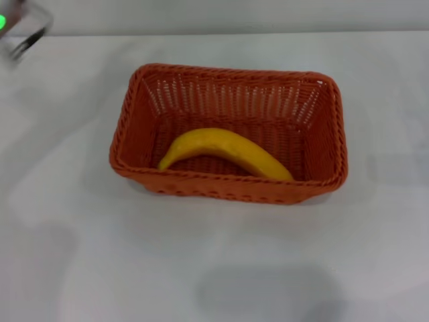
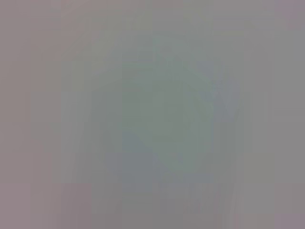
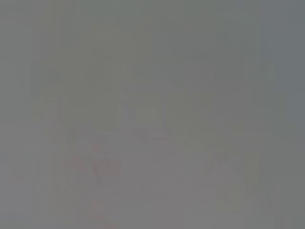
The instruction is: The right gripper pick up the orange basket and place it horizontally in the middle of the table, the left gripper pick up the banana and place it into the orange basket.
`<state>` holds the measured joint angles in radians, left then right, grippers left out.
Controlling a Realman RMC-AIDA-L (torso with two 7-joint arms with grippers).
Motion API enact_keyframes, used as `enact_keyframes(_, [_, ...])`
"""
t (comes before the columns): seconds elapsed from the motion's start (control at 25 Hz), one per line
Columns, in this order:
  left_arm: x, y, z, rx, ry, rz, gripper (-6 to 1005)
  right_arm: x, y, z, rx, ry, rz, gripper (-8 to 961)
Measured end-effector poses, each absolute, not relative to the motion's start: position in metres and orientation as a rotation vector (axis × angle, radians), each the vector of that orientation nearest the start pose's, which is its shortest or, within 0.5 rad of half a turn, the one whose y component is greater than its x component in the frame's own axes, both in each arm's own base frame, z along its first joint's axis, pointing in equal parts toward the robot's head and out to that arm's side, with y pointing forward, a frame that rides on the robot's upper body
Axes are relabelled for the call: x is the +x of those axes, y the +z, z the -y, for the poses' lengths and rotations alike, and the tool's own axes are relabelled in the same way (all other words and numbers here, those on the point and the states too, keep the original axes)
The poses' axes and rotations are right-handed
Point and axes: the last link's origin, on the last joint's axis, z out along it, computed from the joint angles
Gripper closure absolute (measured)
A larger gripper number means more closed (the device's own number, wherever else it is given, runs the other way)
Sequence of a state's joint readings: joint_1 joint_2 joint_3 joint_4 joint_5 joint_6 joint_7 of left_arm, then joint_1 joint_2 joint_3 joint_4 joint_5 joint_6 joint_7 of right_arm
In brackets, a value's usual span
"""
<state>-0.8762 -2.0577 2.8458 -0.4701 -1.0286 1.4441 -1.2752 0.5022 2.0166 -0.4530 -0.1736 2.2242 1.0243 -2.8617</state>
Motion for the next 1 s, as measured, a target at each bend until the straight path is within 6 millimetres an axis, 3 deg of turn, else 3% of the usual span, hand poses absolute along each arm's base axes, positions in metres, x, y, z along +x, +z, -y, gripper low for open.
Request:
enact_keyframes(0.08, [-0.252, 0.083, -0.402, -1.75, -1.346, 0.624, 292, 0.37, 0.075, -0.365, -1.474, 0.521, -0.488, 77])
enact_keyframes(0.2, [-0.293, 0.085, -0.366, -1.526, -1.339, 0.604, 292, 0.369, 0.073, -0.363, -1.475, 0.529, -0.489, 77])
enact_keyframes(0.28, [-0.322, 0.084, -0.337, -1.38, -1.281, 0.61, 292, 0.37, 0.071, -0.363, -1.478, 0.531, -0.497, 78])
enact_keyframes(0.48, [-0.372, 0.081, -0.289, -1.144, -1.098, 0.651, 288, 0.373, 0.067, -0.359, -1.462, 0.537, -0.533, 78])
enact_keyframes(0.68, [-0.395, 0.07, -0.265, -1.065, -0.888, 0.664, 264, 0.374, 0.065, -0.357, -1.45, 0.539, -0.547, 78])
enact_keyframes(0.88, [-0.402, 0.065, -0.262, -1.035, -0.834, 0.701, 116, 0.373, 0.061, -0.358, -1.457, 0.542, -0.555, 78])
enact_keyframes(1.0, [-0.402, 0.064, -0.264, -1.034, -0.829, 0.709, 121, 0.371, 0.059, -0.359, -1.461, 0.546, -0.561, 78])
